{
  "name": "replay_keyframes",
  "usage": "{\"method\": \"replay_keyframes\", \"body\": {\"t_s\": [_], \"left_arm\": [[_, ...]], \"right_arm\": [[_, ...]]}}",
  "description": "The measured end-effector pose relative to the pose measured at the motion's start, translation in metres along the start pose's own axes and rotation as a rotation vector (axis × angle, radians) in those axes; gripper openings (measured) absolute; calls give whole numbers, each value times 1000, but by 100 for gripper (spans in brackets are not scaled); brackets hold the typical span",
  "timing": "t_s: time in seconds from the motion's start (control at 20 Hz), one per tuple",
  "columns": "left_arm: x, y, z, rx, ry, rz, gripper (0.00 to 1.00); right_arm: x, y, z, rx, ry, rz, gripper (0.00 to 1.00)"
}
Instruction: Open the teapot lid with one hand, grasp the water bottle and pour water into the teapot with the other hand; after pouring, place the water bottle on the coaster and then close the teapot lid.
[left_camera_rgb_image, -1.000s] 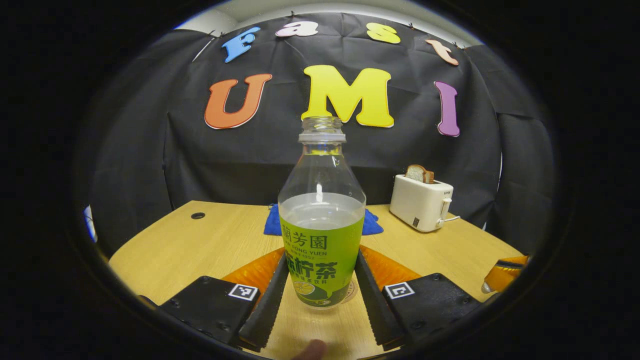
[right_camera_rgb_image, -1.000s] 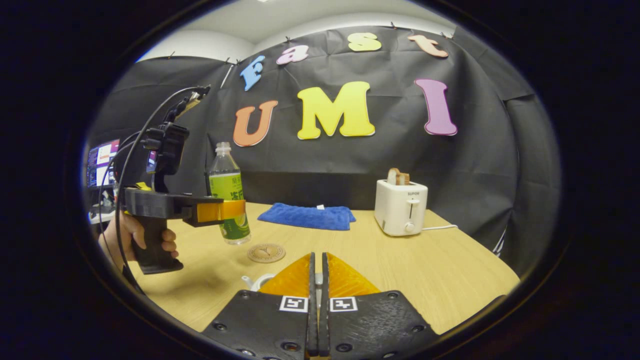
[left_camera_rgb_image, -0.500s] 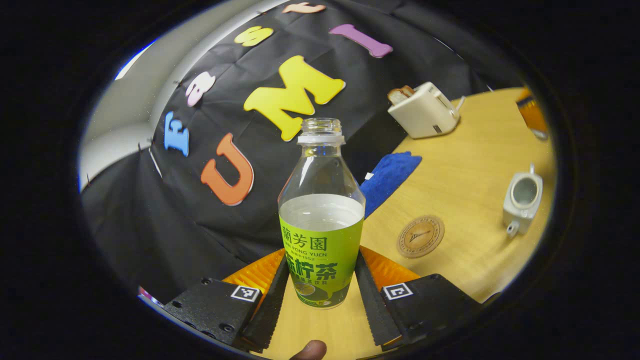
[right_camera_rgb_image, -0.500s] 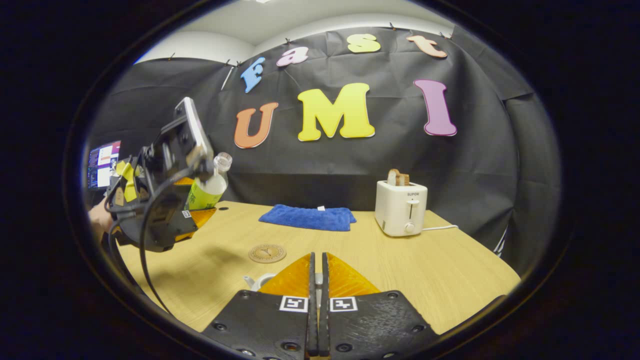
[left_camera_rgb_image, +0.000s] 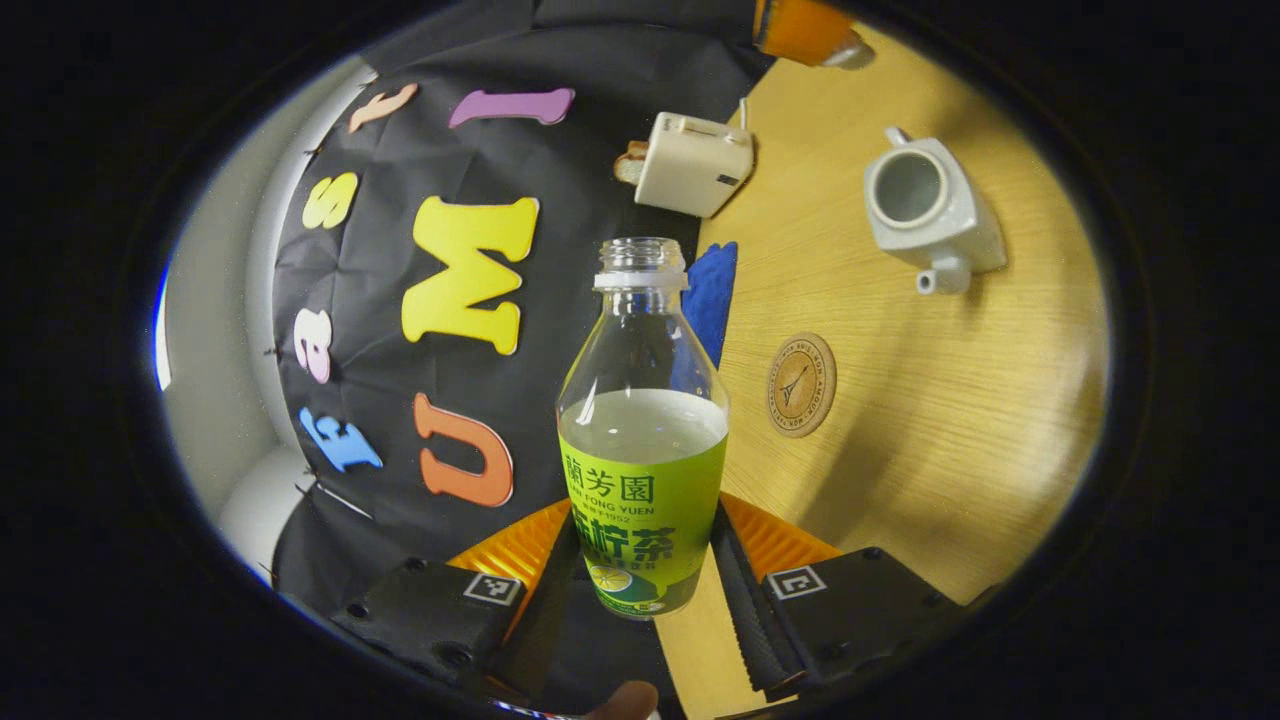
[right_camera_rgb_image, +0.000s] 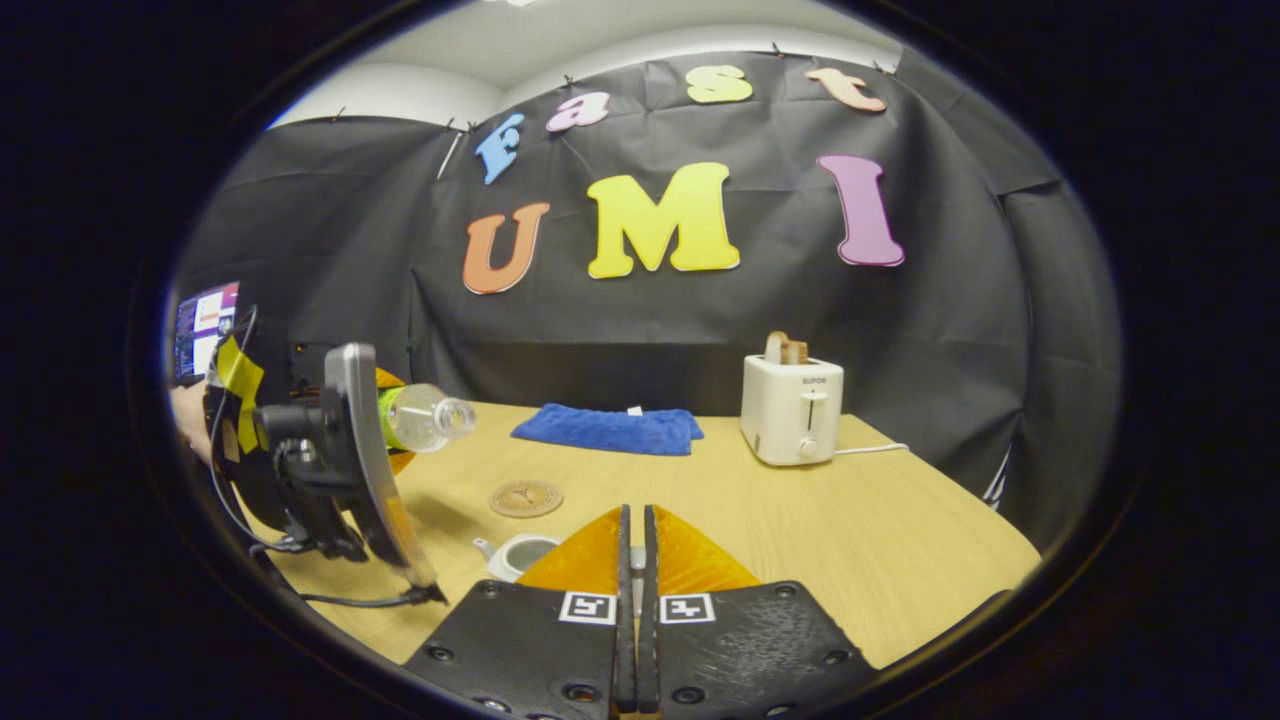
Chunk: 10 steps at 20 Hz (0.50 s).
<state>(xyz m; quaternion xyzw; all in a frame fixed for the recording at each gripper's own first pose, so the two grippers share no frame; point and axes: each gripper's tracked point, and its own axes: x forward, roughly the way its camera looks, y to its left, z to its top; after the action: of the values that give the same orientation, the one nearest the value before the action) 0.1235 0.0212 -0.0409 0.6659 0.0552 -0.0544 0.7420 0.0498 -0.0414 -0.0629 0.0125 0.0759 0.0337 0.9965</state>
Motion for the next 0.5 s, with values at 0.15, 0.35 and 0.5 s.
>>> {"method": "replay_keyframes", "body": {"t_s": [0.15, 0.35, 0.5], "left_arm": [[0, -6, 9, 66, -23, -16, 74], [-8, -3, 20, 154, -39, 4, 74], [-10, -4, 30, 243, -55, 10, 74]], "right_arm": [[-2, -5, 0, 4, -2, -6, 1], [-5, -11, 1, 6, -2, -12, 1], [-8, -16, 1, 8, -9, -20, 1]]}}
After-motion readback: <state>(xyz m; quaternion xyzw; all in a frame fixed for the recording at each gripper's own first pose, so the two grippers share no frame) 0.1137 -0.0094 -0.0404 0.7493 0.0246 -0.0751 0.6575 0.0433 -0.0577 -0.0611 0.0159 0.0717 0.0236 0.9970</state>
